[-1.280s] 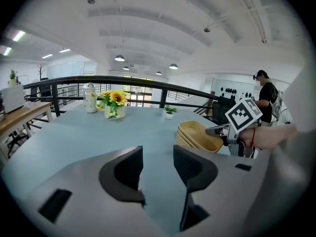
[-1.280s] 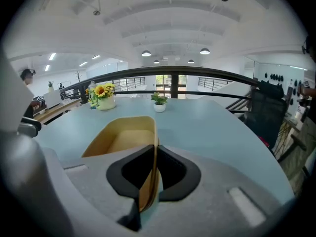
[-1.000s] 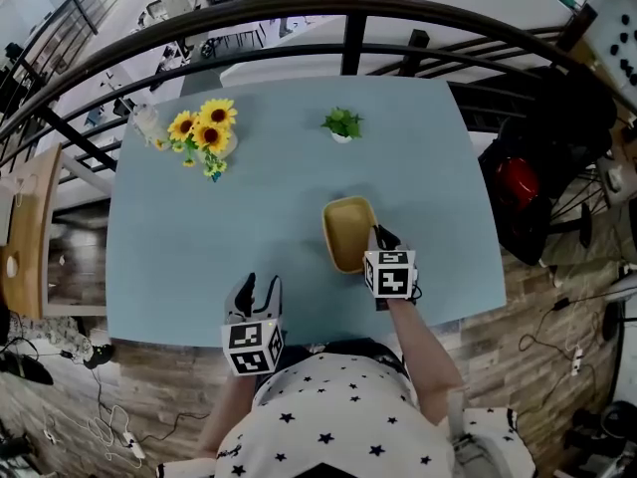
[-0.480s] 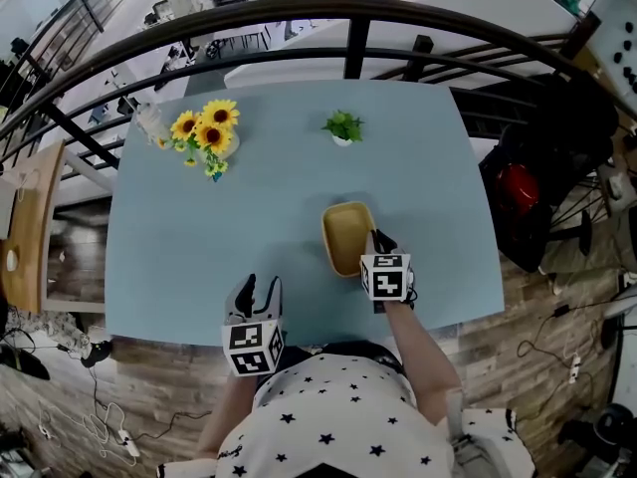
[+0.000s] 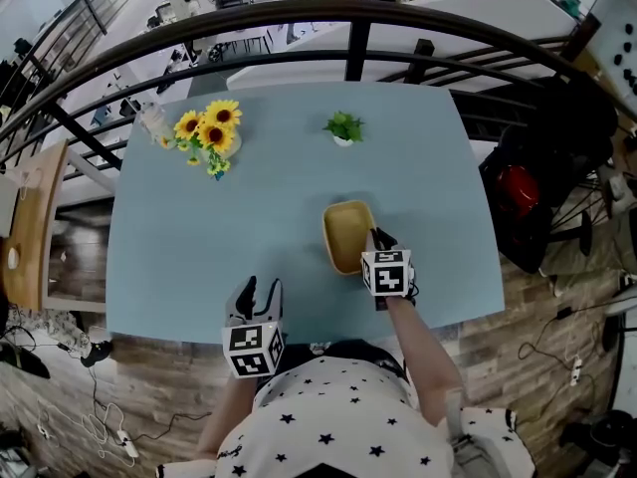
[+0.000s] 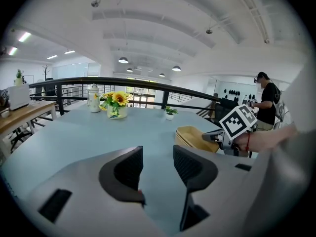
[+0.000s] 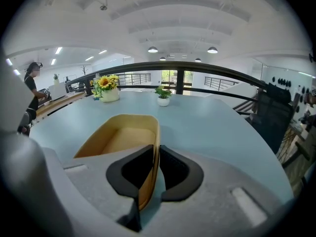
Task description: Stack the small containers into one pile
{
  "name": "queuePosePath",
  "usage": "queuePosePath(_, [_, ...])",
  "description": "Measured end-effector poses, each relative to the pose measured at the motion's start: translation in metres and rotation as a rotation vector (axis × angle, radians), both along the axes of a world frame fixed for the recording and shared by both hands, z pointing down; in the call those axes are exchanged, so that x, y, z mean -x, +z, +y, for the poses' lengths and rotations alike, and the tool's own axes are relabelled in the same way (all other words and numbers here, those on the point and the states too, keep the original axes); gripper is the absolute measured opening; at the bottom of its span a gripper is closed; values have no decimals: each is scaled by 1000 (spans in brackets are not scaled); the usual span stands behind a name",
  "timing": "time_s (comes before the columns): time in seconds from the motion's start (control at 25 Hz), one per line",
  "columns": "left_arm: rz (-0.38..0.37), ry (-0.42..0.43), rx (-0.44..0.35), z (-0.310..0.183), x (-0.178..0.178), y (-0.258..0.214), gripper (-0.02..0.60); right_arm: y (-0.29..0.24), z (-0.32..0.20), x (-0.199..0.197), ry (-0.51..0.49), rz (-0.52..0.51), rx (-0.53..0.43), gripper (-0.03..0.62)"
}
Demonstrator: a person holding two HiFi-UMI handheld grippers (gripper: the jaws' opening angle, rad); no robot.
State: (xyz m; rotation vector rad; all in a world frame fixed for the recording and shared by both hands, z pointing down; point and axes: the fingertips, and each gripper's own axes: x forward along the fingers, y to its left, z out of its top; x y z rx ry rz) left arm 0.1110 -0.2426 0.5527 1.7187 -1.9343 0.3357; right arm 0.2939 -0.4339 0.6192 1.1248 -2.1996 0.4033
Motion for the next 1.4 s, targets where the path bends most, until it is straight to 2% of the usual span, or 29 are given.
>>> queuePosePath(0.24, [-6, 16, -10, 3, -1, -4, 187, -9, 6, -4, 8, -28, -4, 55])
queuePosePath(0.6, [14, 11, -44, 23, 7, -12, 187, -41, 42, -5, -8, -94, -59, 57])
queuePosePath(1.16, [45, 29, -81, 99, 16, -27, 186, -86, 166, 30, -67, -208, -109, 37])
queuePosePath(1.4, [45, 8, -96, 153, 24, -35, 146, -95, 231, 40, -98, -238, -113, 7])
